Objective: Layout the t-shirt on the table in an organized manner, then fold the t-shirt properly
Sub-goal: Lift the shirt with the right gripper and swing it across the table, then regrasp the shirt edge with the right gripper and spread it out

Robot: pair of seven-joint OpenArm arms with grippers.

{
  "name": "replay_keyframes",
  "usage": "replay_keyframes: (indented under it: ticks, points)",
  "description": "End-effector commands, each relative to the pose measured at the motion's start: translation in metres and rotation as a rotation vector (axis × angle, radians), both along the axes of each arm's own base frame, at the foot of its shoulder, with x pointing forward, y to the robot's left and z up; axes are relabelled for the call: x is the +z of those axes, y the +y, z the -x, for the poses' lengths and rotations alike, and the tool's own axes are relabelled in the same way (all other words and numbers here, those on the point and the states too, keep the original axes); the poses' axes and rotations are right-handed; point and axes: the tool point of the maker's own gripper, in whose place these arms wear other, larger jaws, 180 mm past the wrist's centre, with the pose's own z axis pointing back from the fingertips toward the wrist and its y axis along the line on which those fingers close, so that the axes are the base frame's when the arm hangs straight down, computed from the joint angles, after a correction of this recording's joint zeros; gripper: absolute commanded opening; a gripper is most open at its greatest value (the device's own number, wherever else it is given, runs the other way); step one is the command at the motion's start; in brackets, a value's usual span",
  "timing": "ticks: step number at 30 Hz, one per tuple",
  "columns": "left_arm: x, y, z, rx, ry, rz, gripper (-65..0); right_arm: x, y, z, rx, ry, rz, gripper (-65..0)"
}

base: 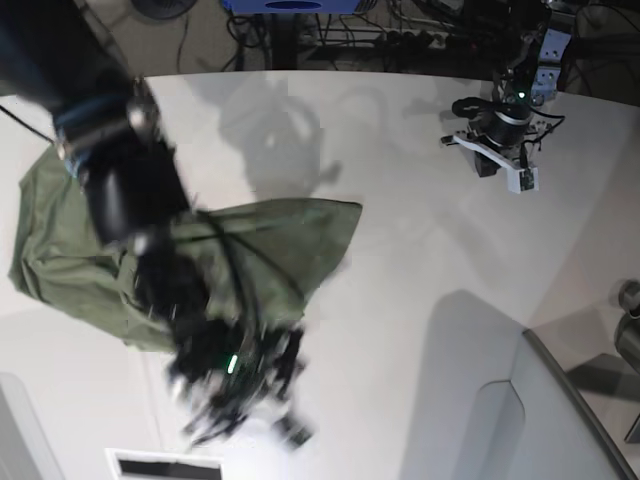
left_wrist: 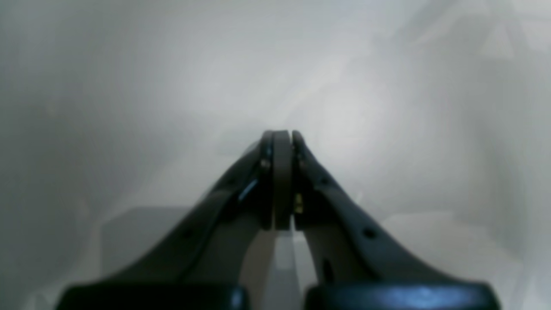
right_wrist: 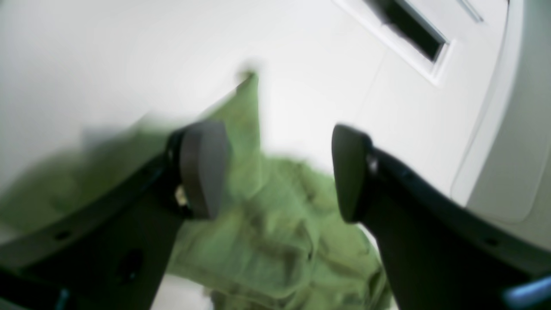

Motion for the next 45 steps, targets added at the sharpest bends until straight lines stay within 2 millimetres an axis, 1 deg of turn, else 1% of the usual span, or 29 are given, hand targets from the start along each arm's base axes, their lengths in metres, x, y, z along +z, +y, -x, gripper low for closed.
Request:
replay_keyframes:
  ticks: [1, 2, 4, 5, 6, 8, 9, 10, 11, 12, 13, 14, 17, 20, 22, 23, 25, 27, 30, 31, 34, 35, 36, 38, 40, 43, 45]
  points:
    - [0.001, 0.004, 0.001, -0.002, 0.012, -0.008, -65.0, 0.006, 0.014, 0.014, 0.042, -0.014, -0.01, -29.3]
    - [0.002, 0.004, 0.0, -0.003, 0.008, -0.007, -65.0, -0.002, 0.023, 0.031, 0.061, 0.008, -0.009, -29.3]
    - [0.005, 0.004, -0.005, -0.005, -0.004, -0.008, -65.0, -0.03, 0.034, 0.058, 0.093, 0.069, -0.007, -30.5]
    - [0.006, 0.003, -0.006, -0.005, -0.007, -0.007, -65.0, -0.042, 0.04, 0.067, 0.116, 0.093, -0.009, -33.8]
    - [0.006, 0.003, -0.007, -0.005, -0.009, -0.007, -65.0, -0.057, 0.044, 0.075, 0.131, 0.123, -0.007, -39.3]
    - [0.006, 0.003, -0.007, -0.005, -0.009, -0.007, -65.0, -0.085, 0.048, 0.091, 0.151, 0.179, -0.011, -55.7]
    - [0.006, 0.003, -0.007, -0.005, -0.009, -0.007, -65.0, -0.094, 0.048, 0.093, 0.154, 0.193, -0.016, -64.1]
    - [0.006, 0.003, -0.007, -0.005, -0.009, -0.007, -65.0, -0.103, 0.05, 0.096, 0.157, 0.215, -0.019, -65.0]
    - [0.006, 0.003, -0.007, -0.006, -0.01, -0.007, -65.0, -0.112, 0.053, 0.099, 0.159, 0.236, -0.022, -63.9]
    - [0.006, 0.003, -0.007, -0.006, -0.01, -0.007, -65.0, -0.122, 0.05, 0.1, 0.142, 0.264, -0.025, -63.0]
    - [0.006, 0.003, -0.007, -0.006, -0.01, -0.007, -65.0, -0.13, 0.047, 0.101, 0.122, 0.287, -0.037, -64.8]
    - [0.007, 0.003, -0.008, -0.007, -0.011, -0.007, -65.0, -0.135, 0.045, 0.099, 0.098, 0.303, -0.052, -65.0]
    - [0.012, 0.0, -0.012, -0.013, -0.028, -0.002, -65.0, -0.161, 0.038, 0.108, 0.072, 0.374, -0.056, -65.0]
    - [0.021, -0.006, -0.018, -0.025, -0.056, 0.006, -65.0, -0.174, 0.037, 0.119, 0.072, 0.411, -0.052, -65.0]
    - [0.027, -0.007, -0.023, -0.034, -0.073, 0.005, -65.0, -0.184, 0.037, 0.134, 0.069, 0.444, -0.053, -65.0]
    - [0.03, -0.005, -0.025, -0.039, -0.078, -0.003, -65.0, -0.189, 0.036, 0.144, 0.067, 0.465, -0.05, -65.0]
    - [0.035, -0.007, -0.029, -0.049, -0.092, -0.002, -65.0, -0.196, 0.034, 0.166, 0.065, 0.511, -0.038, -65.0]
    - [0.043, -0.008, -0.038, -0.052, -0.118, 0.0, -65.0, -0.198, 0.038, 0.192, 0.068, 0.539, -0.047, -65.0]
    - [0.046, -0.009, -0.041, -0.054, -0.126, 0.001, -65.0, -0.192, 0.046, 0.226, 0.075, 0.555, -0.082, -65.0]
    - [0.046, -0.009, -0.041, -0.054, -0.126, 0.001, -65.0, -0.19, 0.05, 0.241, 0.092, 0.569, -0.079, -65.0]
    - [0.049, -0.014, -0.05, -0.065, -0.142, 0.004, -65.0, -0.178, 0.07, 0.278, 0.171, 0.583, -0.083, -65.0]
    - [0.049, -0.013, -0.05, -0.064, -0.142, 0.004, -65.0, -0.174, 0.071, 0.288, 0.187, 0.584, -0.077, -65.0]
    - [0.05, -0.014, -0.051, -0.064, -0.146, 0.005, -65.0, -0.17, 0.072, 0.292, 0.201, 0.575, -0.078, -65.0]
    - [0.05, -0.014, -0.052, -0.063, -0.148, 0.005, -65.0, -0.155, 0.072, 0.289, 0.206, 0.535, -0.088, -65.0]
    - [0.052, -0.011, -0.052, -0.056, -0.151, 0.003, -65.0, -0.139, 0.067, 0.276, 0.184, 0.494, -0.094, -65.0]
    - [0.051, -0.003, -0.05, -0.058, -0.141, -0.015, -65.0, -0.119, 0.042, 0.227, 0.125, 0.395, -0.061, -65.0]
    - [0.052, 0.0, -0.049, -0.065, -0.138, -0.027, -65.0, -0.108, 0.026, 0.189, 0.07, 0.338, -0.047, -65.0]
